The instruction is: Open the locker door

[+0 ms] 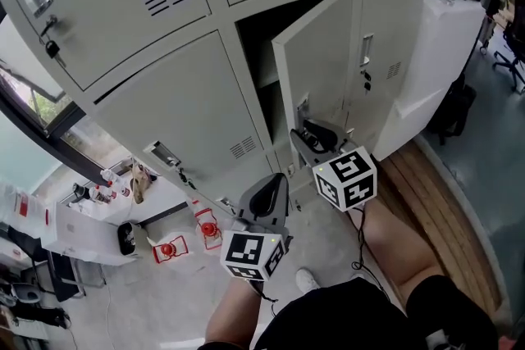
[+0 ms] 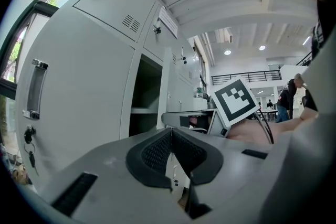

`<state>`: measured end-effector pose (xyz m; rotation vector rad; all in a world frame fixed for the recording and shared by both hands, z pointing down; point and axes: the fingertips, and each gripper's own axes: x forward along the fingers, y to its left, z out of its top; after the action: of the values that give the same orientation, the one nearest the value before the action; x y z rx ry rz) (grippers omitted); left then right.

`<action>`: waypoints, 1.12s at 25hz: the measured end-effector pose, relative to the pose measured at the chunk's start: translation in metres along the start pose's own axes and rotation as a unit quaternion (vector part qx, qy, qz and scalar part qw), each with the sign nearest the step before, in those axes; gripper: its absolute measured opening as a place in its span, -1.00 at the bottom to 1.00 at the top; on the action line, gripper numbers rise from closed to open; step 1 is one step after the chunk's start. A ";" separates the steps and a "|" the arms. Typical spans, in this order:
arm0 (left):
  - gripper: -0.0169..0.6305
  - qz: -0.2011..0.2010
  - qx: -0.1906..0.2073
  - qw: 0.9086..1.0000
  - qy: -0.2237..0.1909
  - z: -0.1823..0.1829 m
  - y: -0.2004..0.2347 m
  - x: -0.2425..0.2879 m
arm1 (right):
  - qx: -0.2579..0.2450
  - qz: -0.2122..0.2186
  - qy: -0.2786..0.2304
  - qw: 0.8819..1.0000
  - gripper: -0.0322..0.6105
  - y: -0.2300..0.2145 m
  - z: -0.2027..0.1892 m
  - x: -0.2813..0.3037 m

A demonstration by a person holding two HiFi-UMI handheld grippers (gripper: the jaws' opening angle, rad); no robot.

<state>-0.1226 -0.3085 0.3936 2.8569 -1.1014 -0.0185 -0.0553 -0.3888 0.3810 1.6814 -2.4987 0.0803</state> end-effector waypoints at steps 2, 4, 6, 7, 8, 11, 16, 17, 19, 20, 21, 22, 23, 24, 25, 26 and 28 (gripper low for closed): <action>-0.90 -0.004 0.002 1.000 0.001 0.001 -0.013 0.002 | 0.000 0.000 0.001 1.000 -0.37 -0.003 -0.003 -0.014; -0.90 -0.007 0.003 1.000 0.000 0.003 -0.025 0.005 | -0.002 -0.001 0.002 1.000 -0.36 -0.007 -0.004 -0.027; -0.90 -0.009 0.002 1.000 -0.002 0.004 -0.035 0.008 | -0.004 -0.001 0.003 1.000 -0.36 -0.012 -0.005 -0.039; -0.90 -0.011 0.001 1.000 -0.003 0.005 -0.041 0.009 | -0.005 -0.001 0.004 1.000 -0.36 -0.014 -0.006 -0.045; -0.90 -0.013 0.000 1.000 -0.003 0.005 -0.047 0.011 | -0.005 -0.002 0.006 1.000 -0.36 -0.017 -0.007 -0.052; -0.90 -0.020 -0.002 1.000 -0.005 0.006 -0.067 0.015 | -0.007 -0.007 0.010 1.000 -0.37 -0.026 -0.010 -0.074; -0.90 -0.033 -0.005 0.999 -0.006 0.006 -0.096 0.023 | -0.006 -0.016 0.012 1.000 -0.37 -0.045 -0.014 -0.104; -0.90 -0.035 -0.005 0.999 -0.006 0.005 -0.101 0.025 | -0.005 -0.020 0.012 1.000 -0.37 -0.049 -0.015 -0.109; -0.90 -0.040 -0.004 0.999 -0.005 0.005 -0.111 0.029 | -0.002 -0.027 0.011 1.000 -0.37 -0.058 -0.016 -0.119; -0.90 -0.042 -0.003 0.999 -0.004 0.005 -0.115 0.030 | -0.001 -0.030 0.010 0.999 -0.37 -0.062 -0.017 -0.124; -0.90 -0.044 -0.002 0.999 -0.003 0.004 -0.119 0.032 | 0.001 -0.034 0.009 0.999 -0.37 -0.066 -0.017 -0.128; -0.90 -0.046 -0.001 0.999 -0.002 0.004 -0.123 0.034 | 0.003 -0.037 0.008 0.999 -0.37 -0.070 -0.018 -0.133; -0.90 -0.048 0.000 0.999 -0.001 0.003 -0.127 0.035 | 0.004 -0.040 0.007 0.999 -0.37 -0.074 -0.019 -0.137; -0.90 -0.050 0.000 0.999 0.000 0.003 -0.131 0.037 | 0.005 -0.043 0.006 0.999 -0.37 -0.078 -0.020 -0.140; -0.90 -0.053 0.001 0.999 0.001 0.003 -0.135 0.039 | 0.006 -0.046 0.006 0.999 -0.37 -0.082 -0.020 -0.144; -0.90 -0.055 0.002 0.998 0.001 0.003 -0.139 0.041 | 0.006 -0.050 0.005 0.999 -0.38 -0.087 -0.020 -0.147; -0.90 -0.059 0.004 0.998 0.002 0.003 -0.146 0.044 | 0.008 -0.056 0.004 0.998 -0.40 -0.094 -0.022 -0.154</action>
<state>0.0076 -0.2302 0.3800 2.9243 -0.9325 -0.0150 0.0907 -0.2805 0.3789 1.8194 -2.3986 0.0948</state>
